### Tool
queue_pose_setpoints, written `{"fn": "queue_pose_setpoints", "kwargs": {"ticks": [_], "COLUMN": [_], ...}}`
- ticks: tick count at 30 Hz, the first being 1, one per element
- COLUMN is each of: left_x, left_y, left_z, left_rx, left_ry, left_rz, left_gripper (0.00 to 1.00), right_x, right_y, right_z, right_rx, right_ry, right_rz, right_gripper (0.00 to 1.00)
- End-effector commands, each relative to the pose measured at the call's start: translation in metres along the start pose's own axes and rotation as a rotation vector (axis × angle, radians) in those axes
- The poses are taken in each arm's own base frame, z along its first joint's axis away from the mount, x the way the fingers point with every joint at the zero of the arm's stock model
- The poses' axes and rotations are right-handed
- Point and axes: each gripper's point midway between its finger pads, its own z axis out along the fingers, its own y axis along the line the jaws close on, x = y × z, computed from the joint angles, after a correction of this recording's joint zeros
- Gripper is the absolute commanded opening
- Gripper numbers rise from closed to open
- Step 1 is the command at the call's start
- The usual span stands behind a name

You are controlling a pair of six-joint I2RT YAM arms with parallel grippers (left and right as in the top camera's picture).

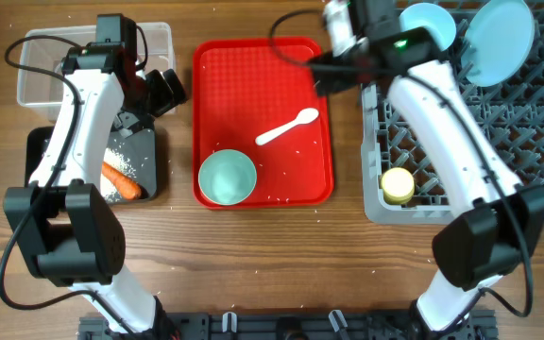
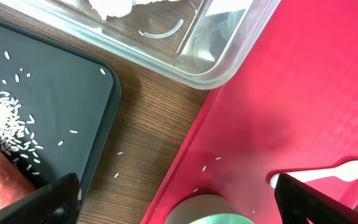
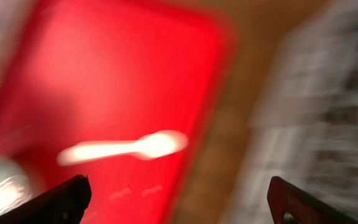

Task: Sort waste into correct bins and load items into the dishwasher rack
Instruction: 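Grasp the green bowl on the red tray with the right gripper, then carry the green bowl into the rack and set it down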

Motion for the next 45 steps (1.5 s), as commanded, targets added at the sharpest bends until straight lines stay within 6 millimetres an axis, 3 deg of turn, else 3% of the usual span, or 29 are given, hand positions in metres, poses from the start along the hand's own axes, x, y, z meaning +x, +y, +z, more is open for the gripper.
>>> {"fn": "queue_pose_setpoints", "kwargs": {"ticks": [1,3,4,6,10,12,16,17,19,21,24,25,26,27,29,31,33,36,38,45], "left_x": [0.001,0.001,0.001,0.001,0.001,0.001,0.001,0.001,0.001,0.001,0.001,0.001,0.001,0.001,0.001,0.001,0.001,0.001,0.001,0.001], "left_y": [0.003,0.003,0.003,0.003,0.003,0.003,0.003,0.003,0.003,0.003,0.003,0.003,0.003,0.003,0.003,0.003,0.003,0.003,0.003,0.003], "left_z": [0.004,0.004,0.004,0.004,0.004,0.004,0.004,0.004,0.004,0.004,0.004,0.004,0.004,0.004,0.004,0.004,0.004,0.004,0.004,0.004], "left_rx": [-0.014,-0.014,-0.014,-0.014,-0.014,-0.015,-0.014,-0.014,-0.014,-0.014,-0.015,-0.014,-0.015,-0.014,-0.015,-0.014,-0.014,-0.014,-0.014,-0.014], "left_ry": [0.005,0.005,0.005,0.005,0.005,0.005,0.005,0.005,0.005,0.005,0.005,0.005,0.005,0.005,0.005,0.005,0.005,0.005,0.005,0.005], "left_rz": [-0.015,-0.015,-0.015,-0.015,-0.015,-0.015,-0.014,-0.015,-0.015,-0.015,-0.015,-0.015,-0.015,-0.014,-0.015,-0.015,-0.015,-0.015,-0.015,-0.015], "left_gripper": [1.00,1.00,1.00,1.00,1.00,1.00,1.00,1.00,1.00,1.00,1.00,1.00,1.00,1.00,1.00,1.00,1.00,1.00,1.00,1.00], "right_x": [0.053,0.087,0.100,0.124,0.131,0.139,0.135,0.133,0.130,0.114,0.059,0.041,0.029,0.027,0.041,0.058,0.071,0.089,0.098,0.118], "right_y": [0.104,0.143,0.150,0.153,0.137,0.138,0.128,0.124,0.109,0.090,0.045,0.020,-0.018,-0.064,-0.124,-0.166,-0.196,-0.238,-0.249,-0.260], "right_z": [0.041,0.063,0.072,0.089,0.101,0.124,0.146,0.147,0.144,0.118,0.053,0.021,-0.022,-0.067,-0.121,-0.150,-0.154,-0.141,-0.125,-0.078], "right_rx": [-0.322,-0.326,-0.311,-0.274,-0.240,-0.260,-0.241,-0.236,-0.219,-0.230,-0.074,0.054,0.251,0.482,0.826,1.090,1.240,1.392,1.410,1.428], "right_ry": [0.197,0.314,0.358,0.438,0.467,0.482,0.459,0.454,0.462,0.431,0.253,0.174,0.086,0.015,-0.005,0.048,0.101,0.218,0.285,0.451], "right_rz": [-0.056,-0.163,-0.222,-0.293,-0.381,-0.400,-0.382,-0.364,-0.272,-0.211,-0.104,-0.047,0.050,0.154,0.240,0.254,0.264,0.265,0.248,0.150], "right_gripper": [0.92,0.92,0.93,0.93,0.92,0.91,0.29,0.07,0.04,0.04,0.04,0.04,0.04,0.04,0.04,0.04,0.04,0.04,0.04,0.04]}}
